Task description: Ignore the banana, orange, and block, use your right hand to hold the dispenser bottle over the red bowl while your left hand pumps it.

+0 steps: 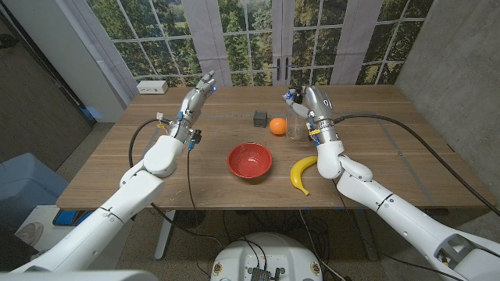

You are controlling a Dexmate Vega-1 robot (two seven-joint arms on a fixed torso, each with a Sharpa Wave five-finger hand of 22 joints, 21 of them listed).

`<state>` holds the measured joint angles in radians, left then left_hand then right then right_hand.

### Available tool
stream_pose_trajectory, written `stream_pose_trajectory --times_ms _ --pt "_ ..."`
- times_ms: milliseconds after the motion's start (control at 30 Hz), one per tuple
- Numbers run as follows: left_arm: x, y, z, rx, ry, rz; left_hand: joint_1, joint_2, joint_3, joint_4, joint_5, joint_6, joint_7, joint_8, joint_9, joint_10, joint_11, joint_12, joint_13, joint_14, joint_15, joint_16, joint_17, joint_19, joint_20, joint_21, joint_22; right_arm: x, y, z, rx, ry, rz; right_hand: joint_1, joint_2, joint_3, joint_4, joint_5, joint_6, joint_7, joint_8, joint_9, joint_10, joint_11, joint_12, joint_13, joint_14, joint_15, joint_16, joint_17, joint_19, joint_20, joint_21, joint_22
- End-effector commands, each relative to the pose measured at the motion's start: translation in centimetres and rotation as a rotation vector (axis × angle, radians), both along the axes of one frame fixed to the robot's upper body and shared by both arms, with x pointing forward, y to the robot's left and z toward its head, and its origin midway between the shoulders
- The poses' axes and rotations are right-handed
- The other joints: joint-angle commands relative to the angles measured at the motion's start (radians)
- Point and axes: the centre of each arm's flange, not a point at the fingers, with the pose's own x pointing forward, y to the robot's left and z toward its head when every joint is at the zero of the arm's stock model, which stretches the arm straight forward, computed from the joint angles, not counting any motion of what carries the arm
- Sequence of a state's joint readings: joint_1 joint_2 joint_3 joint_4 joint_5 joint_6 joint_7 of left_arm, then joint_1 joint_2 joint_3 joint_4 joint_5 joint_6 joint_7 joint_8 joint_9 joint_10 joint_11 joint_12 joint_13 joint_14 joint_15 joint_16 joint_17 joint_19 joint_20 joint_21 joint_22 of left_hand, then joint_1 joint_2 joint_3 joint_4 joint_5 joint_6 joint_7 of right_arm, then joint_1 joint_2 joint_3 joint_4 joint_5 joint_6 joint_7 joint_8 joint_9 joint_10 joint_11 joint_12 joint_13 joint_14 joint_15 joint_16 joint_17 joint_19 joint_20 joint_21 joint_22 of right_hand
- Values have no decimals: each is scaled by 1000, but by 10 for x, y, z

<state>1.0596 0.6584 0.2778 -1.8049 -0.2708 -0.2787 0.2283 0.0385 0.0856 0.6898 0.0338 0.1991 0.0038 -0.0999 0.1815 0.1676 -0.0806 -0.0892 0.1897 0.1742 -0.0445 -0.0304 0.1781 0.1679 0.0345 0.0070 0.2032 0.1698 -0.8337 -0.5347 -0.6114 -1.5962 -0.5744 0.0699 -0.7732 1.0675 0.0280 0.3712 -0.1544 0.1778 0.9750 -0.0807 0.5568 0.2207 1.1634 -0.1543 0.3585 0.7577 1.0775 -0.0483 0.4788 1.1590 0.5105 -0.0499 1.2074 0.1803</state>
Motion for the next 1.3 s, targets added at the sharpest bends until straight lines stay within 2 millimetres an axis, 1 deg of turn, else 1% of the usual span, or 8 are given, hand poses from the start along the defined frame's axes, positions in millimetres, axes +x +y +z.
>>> stream_pose_trajectory --times_ms 33,300,400,467,800,967,1300 --pt "9 12 -7 -41 40 12 -5 20 0 -7 0 9 -2 0 3 6 -4 6 3 4 -34 0 1 14 1 3 5 15 -16 -4 65 5 -56 62 54 -2 -2 6 8 -1 -2 5 9 -4 -5 0 153 -179 7 5 -1 -148 8 1" --pt "12 19 -12 -79 62 -1 -6 19 -1 -8 0 8 -2 -1 3 6 -3 6 3 4 -36 0 1 15 -1 2 5 21 -26 -8 102 1 -103 62 54 -3 -1 6 9 -3 -3 6 8 -5 -5 6 153 -178 5 6 -2 -148 9 1" --pt "13 21 -14 -90 73 -6 -7 19 -1 -8 0 9 -2 -1 3 6 -4 5 3 4 -36 0 1 16 0 2 5 24 -30 -11 129 2 -108 61 54 -3 -1 6 9 -3 -5 6 5 -7 -7 7 153 -178 5 7 -2 -149 9 1" --pt "14 23 -15 -98 77 -6 -7 18 -2 -8 0 10 -1 -1 3 6 -4 5 3 4 -37 -1 1 16 -1 2 5 26 -31 -13 142 3 -115 62 54 -3 -1 6 9 -1 -5 6 9 -3 -8 4 153 -178 4 8 -3 -148 9 1" --pt "18 27 -20 -126 101 -18 -8 17 -3 -10 0 9 -2 -1 3 5 -3 5 3 3 -36 -1 2 15 -1 0 5 37 -43 -25 214 10 -160 62 55 -3 -1 6 10 -3 -7 6 10 -3 -10 5 153 -178 1 8 -3 -148 11 1" --pt "19 26 -20 -122 101 -20 -9 17 -4 -10 0 9 -3 -2 3 6 -3 4 3 3 -36 -1 2 15 -1 0 5 40 -46 -32 230 15 -181 63 55 -3 -2 7 10 -3 -8 6 10 -4 -11 7 154 -179 1 8 -3 -148 11 1" --pt "19 26 -20 -117 102 -23 -10 16 -5 -11 0 10 -2 -2 3 5 -3 4 3 1 -36 -2 2 14 -1 -1 6 42 -44 -41 192 6 -227 64 55 -3 -2 6 11 -4 -10 6 11 -7 -14 7 156 -178 -2 8 -2 -148 13 1"
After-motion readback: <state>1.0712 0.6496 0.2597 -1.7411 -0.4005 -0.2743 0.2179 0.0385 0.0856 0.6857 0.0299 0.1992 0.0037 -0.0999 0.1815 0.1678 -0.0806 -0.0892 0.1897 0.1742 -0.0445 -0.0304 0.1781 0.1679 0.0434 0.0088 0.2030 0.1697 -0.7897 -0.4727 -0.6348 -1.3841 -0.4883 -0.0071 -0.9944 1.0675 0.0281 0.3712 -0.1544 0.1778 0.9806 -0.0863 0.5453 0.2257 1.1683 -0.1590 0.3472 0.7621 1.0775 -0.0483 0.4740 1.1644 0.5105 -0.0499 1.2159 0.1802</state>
